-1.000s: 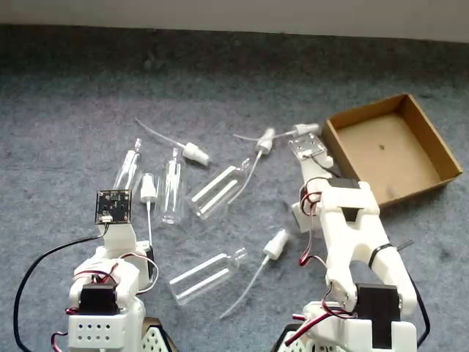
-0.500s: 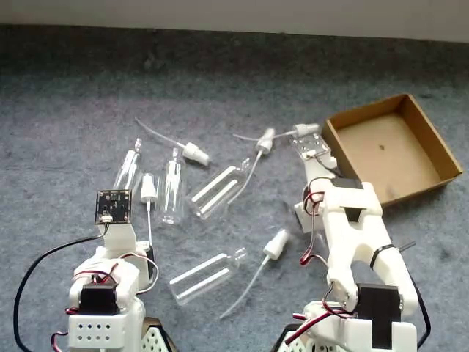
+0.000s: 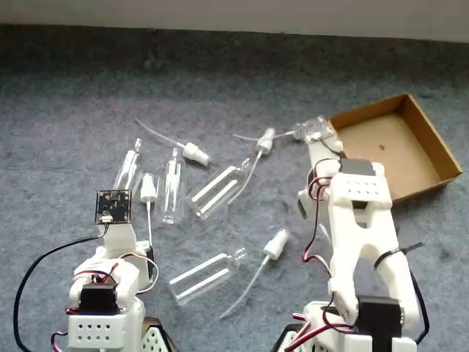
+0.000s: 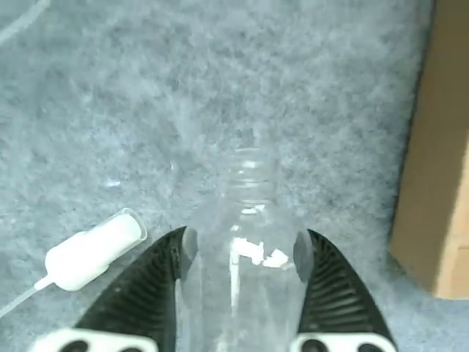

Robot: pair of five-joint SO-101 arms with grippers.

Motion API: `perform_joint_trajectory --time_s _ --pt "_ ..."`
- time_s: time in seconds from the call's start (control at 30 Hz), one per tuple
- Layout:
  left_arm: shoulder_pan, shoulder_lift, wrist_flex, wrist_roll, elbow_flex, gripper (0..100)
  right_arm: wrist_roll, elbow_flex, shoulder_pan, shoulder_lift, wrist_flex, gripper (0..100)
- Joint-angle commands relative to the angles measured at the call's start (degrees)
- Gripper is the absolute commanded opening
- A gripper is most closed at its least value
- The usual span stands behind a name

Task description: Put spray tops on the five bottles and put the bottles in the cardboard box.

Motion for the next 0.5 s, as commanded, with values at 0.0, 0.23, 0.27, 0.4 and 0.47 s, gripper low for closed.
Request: perform_joint_trajectory --time_s 0.0,0.23,0.27,0.4,0.47 --pt "-0.8 -0.5 -0.3 0.3 1.0 1 -0.4 -6.5 0.6 -5.6 1.3 8.0" --pt "-0.9 -0.5 -0.3 -3.9 1.1 1 -5.5 -7.8 -2.2 -11.7 1.2 8.0" --pt "-0.9 -0.5 -0.3 -7.0 1.1 1 -7.8 -7.8 -3.7 -12.4 0.9 8.0" --pt "-1.1 -0.5 -0.3 -17.7 1.1 1 -14.9 -7.7 -8.8 -14.5 -0.2 8.0" --pt "-2.6 -0.5 -0.3 -20.0 1.1 1 -18.9 -7.7 -10.4 -15.7 0.6 8.0"
